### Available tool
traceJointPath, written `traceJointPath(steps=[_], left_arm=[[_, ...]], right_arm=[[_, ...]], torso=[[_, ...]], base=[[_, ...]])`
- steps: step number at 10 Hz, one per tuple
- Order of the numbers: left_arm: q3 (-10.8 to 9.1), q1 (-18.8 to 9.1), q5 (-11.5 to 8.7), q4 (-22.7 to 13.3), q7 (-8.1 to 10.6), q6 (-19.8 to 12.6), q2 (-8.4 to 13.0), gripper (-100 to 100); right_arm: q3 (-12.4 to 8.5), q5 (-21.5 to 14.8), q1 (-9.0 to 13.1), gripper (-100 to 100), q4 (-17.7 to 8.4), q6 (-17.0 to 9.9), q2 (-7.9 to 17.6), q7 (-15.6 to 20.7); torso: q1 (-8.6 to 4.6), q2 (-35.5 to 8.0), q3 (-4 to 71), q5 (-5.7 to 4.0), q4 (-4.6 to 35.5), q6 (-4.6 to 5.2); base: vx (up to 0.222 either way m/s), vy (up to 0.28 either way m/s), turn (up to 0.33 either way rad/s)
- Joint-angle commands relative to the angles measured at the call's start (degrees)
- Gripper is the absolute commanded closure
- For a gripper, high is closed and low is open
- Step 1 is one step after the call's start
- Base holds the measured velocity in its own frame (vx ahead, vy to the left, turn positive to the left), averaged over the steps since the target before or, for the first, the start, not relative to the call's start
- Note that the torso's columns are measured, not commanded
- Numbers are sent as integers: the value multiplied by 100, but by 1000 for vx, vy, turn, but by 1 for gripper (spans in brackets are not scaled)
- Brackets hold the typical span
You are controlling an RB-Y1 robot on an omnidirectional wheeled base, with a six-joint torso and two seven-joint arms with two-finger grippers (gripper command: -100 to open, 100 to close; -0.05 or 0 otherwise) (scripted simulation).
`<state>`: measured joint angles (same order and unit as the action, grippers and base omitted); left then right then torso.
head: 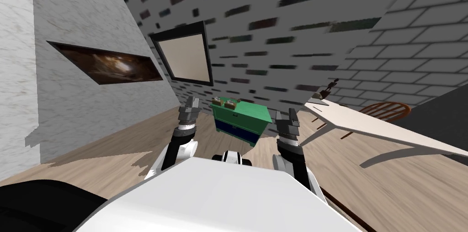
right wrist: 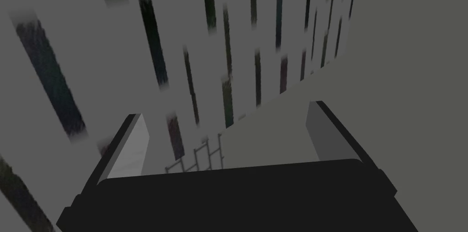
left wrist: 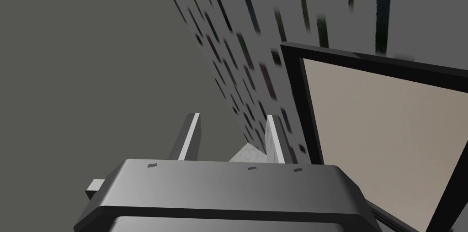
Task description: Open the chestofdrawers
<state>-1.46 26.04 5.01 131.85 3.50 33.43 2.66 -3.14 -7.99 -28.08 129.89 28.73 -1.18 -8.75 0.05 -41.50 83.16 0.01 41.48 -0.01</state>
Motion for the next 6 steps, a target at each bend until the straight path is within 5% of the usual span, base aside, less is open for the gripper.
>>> traceJointPath(steps=[1,6], left_arm=[[0,1,0,0,0,0,0,0],[0,1,0,-1,0,0,0,0]], right_arm=[[15,-216,5,-100,-137,-157,345,-12],[124,-1062,27,-100,-681,-882,901,-52]], torso=[[6,-45,117,2,53,0],[-2,-77,141,-1,80,0]], base=[[41,31,14],[67,43,55]])
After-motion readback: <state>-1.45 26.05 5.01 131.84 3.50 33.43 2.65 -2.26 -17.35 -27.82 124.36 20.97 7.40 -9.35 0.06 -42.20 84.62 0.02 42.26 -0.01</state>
